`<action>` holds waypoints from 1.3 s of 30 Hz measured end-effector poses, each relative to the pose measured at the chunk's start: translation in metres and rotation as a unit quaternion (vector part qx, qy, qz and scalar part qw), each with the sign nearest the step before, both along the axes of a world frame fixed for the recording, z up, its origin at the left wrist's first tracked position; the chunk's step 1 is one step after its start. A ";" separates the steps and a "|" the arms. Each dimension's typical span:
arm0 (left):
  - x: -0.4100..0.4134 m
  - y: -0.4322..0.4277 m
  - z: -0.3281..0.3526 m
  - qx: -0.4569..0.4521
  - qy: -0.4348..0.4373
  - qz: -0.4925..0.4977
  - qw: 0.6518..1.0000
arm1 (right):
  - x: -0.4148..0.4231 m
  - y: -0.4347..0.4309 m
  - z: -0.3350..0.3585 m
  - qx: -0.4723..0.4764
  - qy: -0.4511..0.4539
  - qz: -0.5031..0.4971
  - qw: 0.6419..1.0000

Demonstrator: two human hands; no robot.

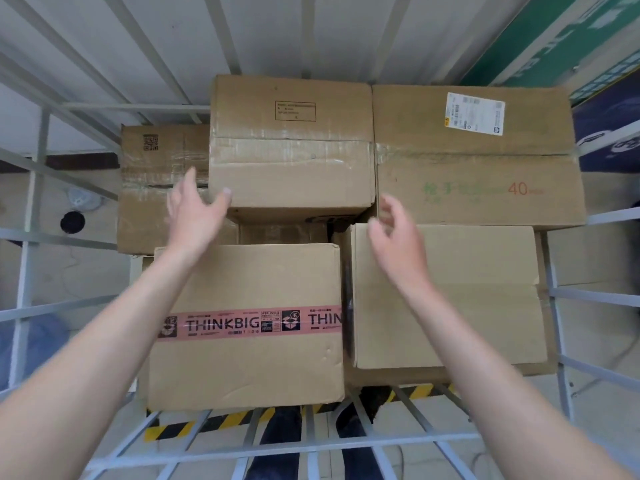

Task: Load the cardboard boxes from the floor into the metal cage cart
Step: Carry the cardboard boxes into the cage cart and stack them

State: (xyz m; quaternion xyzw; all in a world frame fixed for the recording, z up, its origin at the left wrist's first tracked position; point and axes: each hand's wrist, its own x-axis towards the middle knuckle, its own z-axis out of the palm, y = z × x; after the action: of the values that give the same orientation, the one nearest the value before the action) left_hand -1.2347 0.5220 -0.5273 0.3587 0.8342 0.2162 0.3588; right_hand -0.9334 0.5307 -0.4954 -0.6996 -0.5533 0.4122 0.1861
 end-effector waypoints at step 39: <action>0.004 0.002 -0.037 -0.153 0.052 -0.074 0.984 | 0.008 0.035 -0.033 -0.213 -0.082 0.110 0.967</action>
State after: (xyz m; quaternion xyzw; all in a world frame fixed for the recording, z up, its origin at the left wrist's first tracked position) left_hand -1.2304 0.5244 -0.5639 0.3707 0.8462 0.0398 0.3806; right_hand -0.9251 0.5660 -0.5288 -0.6892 -0.5399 0.4795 -0.0594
